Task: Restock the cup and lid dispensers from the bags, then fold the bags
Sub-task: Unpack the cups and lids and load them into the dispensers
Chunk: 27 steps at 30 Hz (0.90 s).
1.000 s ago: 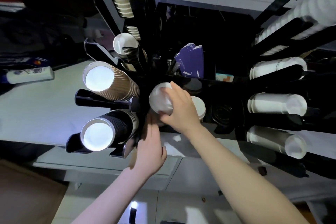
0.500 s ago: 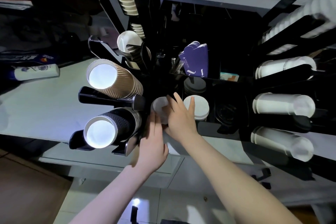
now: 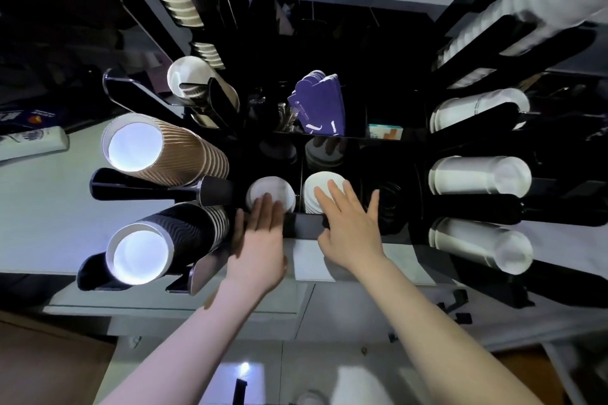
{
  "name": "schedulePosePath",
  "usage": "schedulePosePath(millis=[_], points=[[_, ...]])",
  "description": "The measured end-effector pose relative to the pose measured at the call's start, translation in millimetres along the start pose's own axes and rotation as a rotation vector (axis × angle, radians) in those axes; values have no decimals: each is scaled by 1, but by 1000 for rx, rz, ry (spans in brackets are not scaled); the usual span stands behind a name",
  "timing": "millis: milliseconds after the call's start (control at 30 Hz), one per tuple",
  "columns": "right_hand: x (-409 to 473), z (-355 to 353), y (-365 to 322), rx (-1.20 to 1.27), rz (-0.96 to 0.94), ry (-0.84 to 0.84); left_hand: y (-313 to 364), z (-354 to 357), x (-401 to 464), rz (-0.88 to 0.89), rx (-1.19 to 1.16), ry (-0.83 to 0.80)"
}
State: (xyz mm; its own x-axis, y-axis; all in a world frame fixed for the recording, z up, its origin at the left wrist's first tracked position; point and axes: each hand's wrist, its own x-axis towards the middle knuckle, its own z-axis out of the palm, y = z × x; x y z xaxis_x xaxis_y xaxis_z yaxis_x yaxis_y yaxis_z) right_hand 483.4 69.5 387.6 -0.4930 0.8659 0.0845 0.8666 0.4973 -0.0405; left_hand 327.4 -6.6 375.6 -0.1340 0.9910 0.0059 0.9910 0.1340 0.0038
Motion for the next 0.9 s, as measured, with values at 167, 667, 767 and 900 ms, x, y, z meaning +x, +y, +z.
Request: schedulePosePath(millis=[167, 667, 767, 900], points=[[0, 1, 1, 14, 1, -3, 0, 2, -4, 10, -32, -1], [34, -32, 2, 273, 159, 48, 3, -13, -7, -43, -111, 23], [34, -36, 5, 344, 177, 116, 2, -17, -8, -47, -146, 26], [30, -43, 10, 397, 181, 198, 2, -18, -10, -45, -171, 30]])
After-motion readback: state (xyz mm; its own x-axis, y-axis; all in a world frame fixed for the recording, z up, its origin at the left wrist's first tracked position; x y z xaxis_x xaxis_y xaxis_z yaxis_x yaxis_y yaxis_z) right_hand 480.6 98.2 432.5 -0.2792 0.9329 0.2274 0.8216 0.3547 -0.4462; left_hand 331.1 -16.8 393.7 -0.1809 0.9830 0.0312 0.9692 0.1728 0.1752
